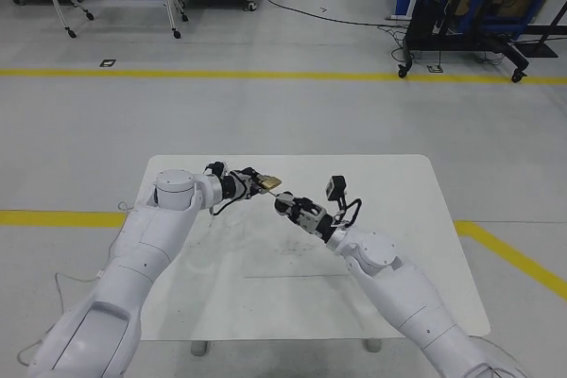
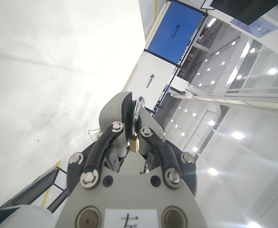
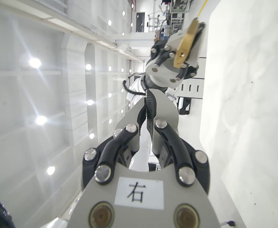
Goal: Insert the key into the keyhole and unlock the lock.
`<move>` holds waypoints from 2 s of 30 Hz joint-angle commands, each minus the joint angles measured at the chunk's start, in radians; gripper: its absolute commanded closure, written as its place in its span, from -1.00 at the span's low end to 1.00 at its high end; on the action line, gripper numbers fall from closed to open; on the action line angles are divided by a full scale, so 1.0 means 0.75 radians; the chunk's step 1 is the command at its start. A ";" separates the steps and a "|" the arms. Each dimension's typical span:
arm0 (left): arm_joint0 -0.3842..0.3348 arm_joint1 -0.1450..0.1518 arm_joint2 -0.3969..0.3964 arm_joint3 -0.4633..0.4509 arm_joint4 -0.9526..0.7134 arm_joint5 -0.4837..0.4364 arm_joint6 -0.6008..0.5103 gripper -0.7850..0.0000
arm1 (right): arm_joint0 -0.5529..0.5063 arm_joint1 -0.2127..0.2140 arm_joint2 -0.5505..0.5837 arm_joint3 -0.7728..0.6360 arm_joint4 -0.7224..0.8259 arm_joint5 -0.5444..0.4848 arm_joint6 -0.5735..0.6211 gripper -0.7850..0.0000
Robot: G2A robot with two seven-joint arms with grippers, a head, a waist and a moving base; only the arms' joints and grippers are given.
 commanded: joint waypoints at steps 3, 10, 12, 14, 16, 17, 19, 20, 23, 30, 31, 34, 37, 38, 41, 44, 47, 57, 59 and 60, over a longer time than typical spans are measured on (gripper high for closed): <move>0.014 -0.002 -0.001 -0.027 0.007 -0.024 0.011 1.00 | -0.008 -0.018 -0.037 -0.008 -0.037 -0.002 -0.116 1.00; 0.053 0.009 -0.030 -0.080 0.027 -0.113 -0.002 1.00 | -0.023 -0.019 0.014 0.005 0.050 -0.019 -0.052 1.00; 0.067 0.015 -0.041 -0.101 0.032 -0.135 -0.018 1.00 | -0.041 -0.015 0.033 -0.009 0.040 -0.021 -0.056 1.00; 0.081 0.020 -0.052 -0.119 0.040 -0.154 -0.031 1.00 | -0.059 -0.012 0.051 -0.028 0.034 -0.015 -0.066 1.00; 0.093 0.025 -0.059 -0.138 0.056 -0.163 -0.031 1.00 | -0.074 -0.010 0.065 -0.044 0.024 0.002 -0.087 1.00; 0.098 0.027 -0.062 -0.148 0.062 -0.165 -0.030 1.00 | -0.077 -0.010 0.071 -0.050 0.026 0.011 -0.090 1.00; 0.111 0.029 -0.069 -0.163 0.063 -0.167 -0.024 1.00 | -0.078 -0.010 0.080 -0.053 0.029 0.032 -0.097 1.00; 0.112 0.030 -0.071 -0.169 0.068 -0.157 -0.023 1.00 | -0.077 -0.011 0.082 -0.052 0.029 0.043 -0.099 1.00; 0.120 0.033 -0.080 -0.181 0.065 -0.145 -0.028 1.00 | -0.067 -0.015 0.081 -0.046 0.015 0.074 -0.127 1.00; 0.130 0.036 -0.085 -0.203 0.086 -0.135 -0.028 1.00 | -0.060 -0.026 0.071 -0.046 -0.016 0.106 -0.172 1.00; 0.130 0.036 -0.084 -0.206 0.093 -0.134 -0.026 1.00 | -0.060 -0.027 0.072 -0.046 -0.019 0.105 -0.173 1.00; 0.132 0.037 -0.083 -0.212 0.105 -0.131 -0.019 1.00 | -0.067 -0.029 0.076 -0.051 -0.025 0.104 -0.173 1.00; 0.135 0.037 -0.085 -0.218 0.112 -0.130 0.000 1.00 | -0.074 -0.030 0.079 -0.058 -0.040 0.105 -0.170 1.00; 0.138 0.036 -0.089 -0.220 0.111 -0.132 0.016 1.00 | -0.078 -0.031 0.081 -0.062 -0.043 0.105 -0.171 1.00; 0.148 0.036 -0.093 -0.240 0.134 -0.145 0.081 1.00 | -0.091 -0.031 0.084 -0.075 -0.060 0.105 -0.177 1.00; 0.164 0.036 -0.082 -0.279 0.181 -0.138 0.136 1.00 | -0.096 -0.035 0.081 -0.082 -0.076 0.116 -0.204 1.00; 0.168 0.037 -0.079 -0.300 0.205 -0.118 0.159 1.00 | -0.097 -0.042 0.075 -0.090 -0.090 0.136 -0.265 1.00; 0.176 0.038 -0.084 -0.321 0.233 -0.093 0.153 1.00 | -0.080 -0.059 0.062 -0.076 -0.091 0.195 -0.293 1.00; 0.175 0.038 -0.082 -0.321 0.243 -0.091 0.154 1.00 | -0.080 -0.061 0.064 -0.074 -0.090 0.194 -0.291 1.00; 0.174 0.037 -0.080 -0.320 0.245 -0.088 0.151 1.00 | -0.082 -0.062 0.065 -0.074 -0.092 0.192 -0.291 1.00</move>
